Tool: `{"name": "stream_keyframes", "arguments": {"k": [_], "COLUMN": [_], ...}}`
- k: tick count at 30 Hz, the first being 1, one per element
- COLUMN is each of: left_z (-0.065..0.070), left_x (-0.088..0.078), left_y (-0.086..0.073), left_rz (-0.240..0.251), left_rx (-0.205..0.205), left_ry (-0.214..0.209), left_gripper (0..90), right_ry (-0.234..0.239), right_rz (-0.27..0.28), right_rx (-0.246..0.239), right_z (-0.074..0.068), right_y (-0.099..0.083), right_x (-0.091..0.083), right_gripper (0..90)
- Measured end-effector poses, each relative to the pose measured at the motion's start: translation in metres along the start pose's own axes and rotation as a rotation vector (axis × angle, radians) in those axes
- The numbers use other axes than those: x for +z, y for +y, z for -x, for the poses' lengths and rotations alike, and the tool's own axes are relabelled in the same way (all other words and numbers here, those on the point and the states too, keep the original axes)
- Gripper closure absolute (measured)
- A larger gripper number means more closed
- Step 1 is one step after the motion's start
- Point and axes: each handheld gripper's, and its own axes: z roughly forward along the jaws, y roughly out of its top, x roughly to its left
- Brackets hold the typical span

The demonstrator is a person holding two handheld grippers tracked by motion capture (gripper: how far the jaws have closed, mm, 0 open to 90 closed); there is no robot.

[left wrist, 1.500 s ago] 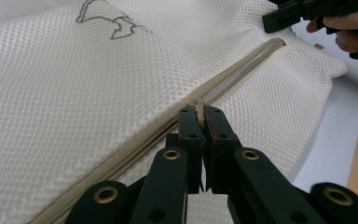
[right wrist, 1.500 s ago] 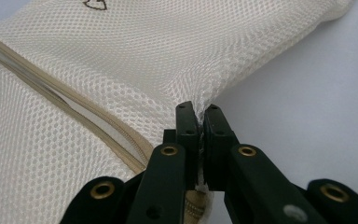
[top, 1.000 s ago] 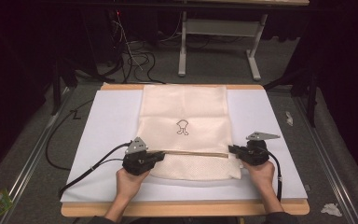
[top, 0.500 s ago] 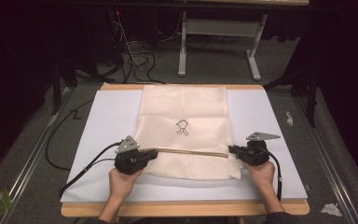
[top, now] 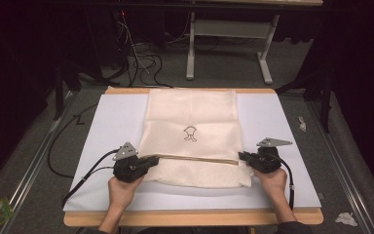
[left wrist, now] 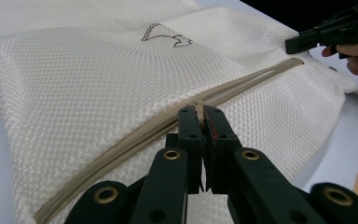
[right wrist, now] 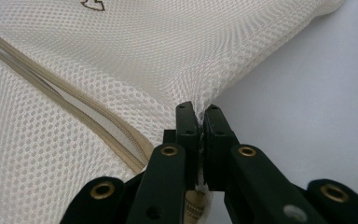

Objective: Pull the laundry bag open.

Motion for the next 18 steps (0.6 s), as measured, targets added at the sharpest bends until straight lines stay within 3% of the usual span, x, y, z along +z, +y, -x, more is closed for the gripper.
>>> {"name": "stream_keyframes", "arguments": {"k": [18], "left_z": [-0.011], "left_x": [-0.012], "left_y": [0.001], "left_rz": [0.025], "left_rx": [-0.023], "left_ry": [0.034], "left_gripper": [87.1], "right_ry": [-0.024], "right_rz": [0.010], "right_rx": [-0.008], "right_z": [-0.001], "right_y": [0.005], "right_x": [-0.003], "right_gripper": [88.3]}}
